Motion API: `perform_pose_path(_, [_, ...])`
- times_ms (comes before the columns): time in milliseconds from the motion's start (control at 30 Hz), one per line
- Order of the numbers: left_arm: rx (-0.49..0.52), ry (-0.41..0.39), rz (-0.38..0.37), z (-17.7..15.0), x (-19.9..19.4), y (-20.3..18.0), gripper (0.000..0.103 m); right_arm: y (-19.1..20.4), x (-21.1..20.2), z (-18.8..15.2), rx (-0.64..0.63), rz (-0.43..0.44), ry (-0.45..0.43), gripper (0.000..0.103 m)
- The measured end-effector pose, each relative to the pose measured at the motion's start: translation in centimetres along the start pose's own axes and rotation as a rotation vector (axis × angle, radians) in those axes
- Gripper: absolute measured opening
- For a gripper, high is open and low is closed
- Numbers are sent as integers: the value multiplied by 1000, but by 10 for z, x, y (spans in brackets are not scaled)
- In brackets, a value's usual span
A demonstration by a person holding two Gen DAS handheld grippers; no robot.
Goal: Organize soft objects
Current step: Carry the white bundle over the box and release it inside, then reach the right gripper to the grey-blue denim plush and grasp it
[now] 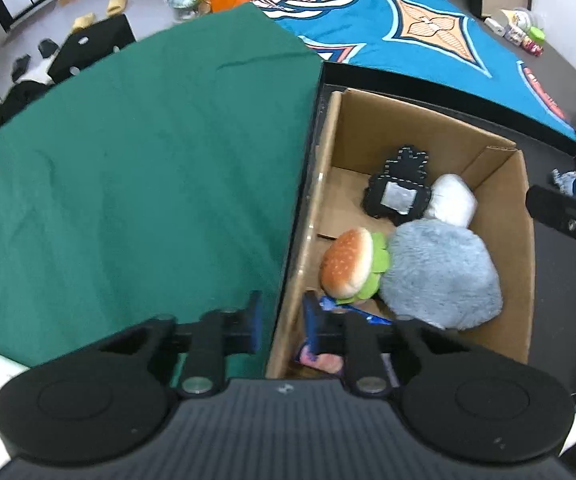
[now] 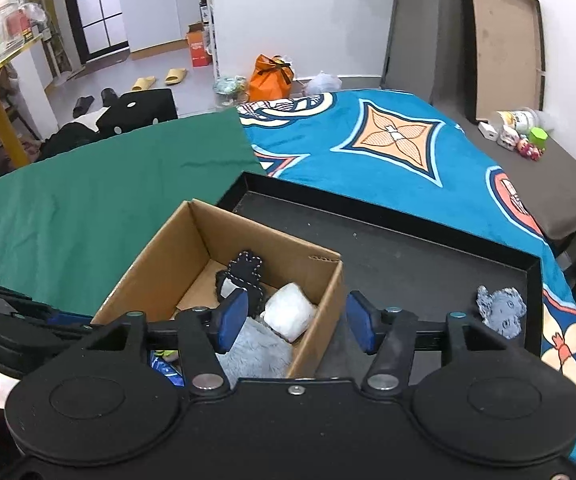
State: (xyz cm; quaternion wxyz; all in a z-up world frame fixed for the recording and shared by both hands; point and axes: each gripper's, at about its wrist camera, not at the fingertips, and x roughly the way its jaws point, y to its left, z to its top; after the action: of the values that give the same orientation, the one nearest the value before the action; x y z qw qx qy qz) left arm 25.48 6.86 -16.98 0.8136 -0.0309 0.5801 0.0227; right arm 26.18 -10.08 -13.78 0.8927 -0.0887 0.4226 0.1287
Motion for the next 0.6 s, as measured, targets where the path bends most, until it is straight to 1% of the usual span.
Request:
perform_pose_path(100, [11, -6, -13, -2, -3, -2, 10, -4, -3, -3, 7, -7, -2, 56])
perform_pose_path(233, [25, -20, 0, -5, -9, -6, 9, -11, -8, -6, 16, -12, -6, 57])
perform_pose_path(267, [25, -24, 2, -6, -11, -6, 9, -13, -9, -7, 16, -13, -8, 58])
perform_pose_path(367, [41, -47, 17, -8, -17, -10, 9, -19, -15, -10, 18, -13, -22, 64])
perform_pose_path(433, [66, -66, 31, -7, -21, -15, 10, -25, -18, -13, 25, -13, -30, 71])
perform_pose_path(467, [78, -73, 46, -6, -22, -17, 12, -28, -20, -15, 29, -13, -34, 71])
perform_pose_path(533, [105, -80, 70, -6, -24, -23, 13, -34, -23, -18, 33, -17, -43, 72])
perform_pose_path(600, [116, -82, 77, -5, -25, -27, 15, -41, -25, -21, 37, -21, -52, 72])
